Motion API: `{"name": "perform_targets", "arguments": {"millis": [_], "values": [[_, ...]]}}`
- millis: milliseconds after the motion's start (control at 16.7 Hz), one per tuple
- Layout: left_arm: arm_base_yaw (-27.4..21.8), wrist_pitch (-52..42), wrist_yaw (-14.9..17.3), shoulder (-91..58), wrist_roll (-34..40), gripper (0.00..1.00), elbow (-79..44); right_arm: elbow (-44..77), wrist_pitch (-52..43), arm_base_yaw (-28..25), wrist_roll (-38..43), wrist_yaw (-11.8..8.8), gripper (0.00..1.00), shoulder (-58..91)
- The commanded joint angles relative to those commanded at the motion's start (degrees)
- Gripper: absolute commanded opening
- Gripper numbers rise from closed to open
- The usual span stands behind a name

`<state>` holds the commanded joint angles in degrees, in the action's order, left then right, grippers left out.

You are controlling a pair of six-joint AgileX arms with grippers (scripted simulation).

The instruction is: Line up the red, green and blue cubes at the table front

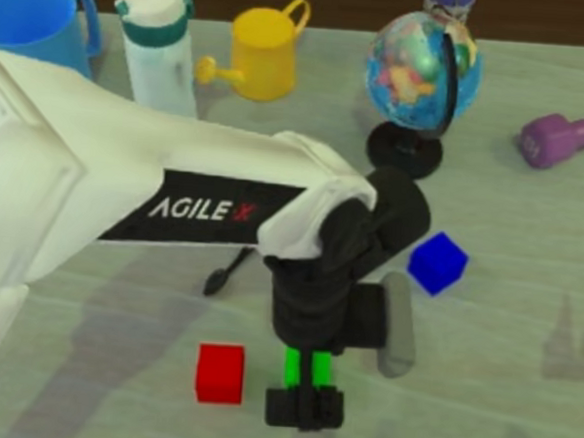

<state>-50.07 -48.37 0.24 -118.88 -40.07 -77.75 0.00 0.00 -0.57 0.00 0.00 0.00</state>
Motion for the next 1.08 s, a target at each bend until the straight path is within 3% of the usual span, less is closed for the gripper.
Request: {"name": "perform_targets", "arguments": {"millis": [300, 780, 1080], "values": [[0.1, -0.21, -0.01, 0.11, -0.02, 1.0, -0.17, 0.0, 0.0, 0.0, 0.0, 0.0, 1.0, 0.0], [1.1, -13.64, -0.04, 5.07, 0.12, 1.0, -8.41, 0.0, 0.0, 0.0, 0.0, 0.0, 1.0, 0.0], [0.87, -14.13, -0.04, 5.24, 0.13, 1.0, -8.72, 0.01, -0.01, 0.0, 0.0, 0.0, 1.0, 0.01]]}}
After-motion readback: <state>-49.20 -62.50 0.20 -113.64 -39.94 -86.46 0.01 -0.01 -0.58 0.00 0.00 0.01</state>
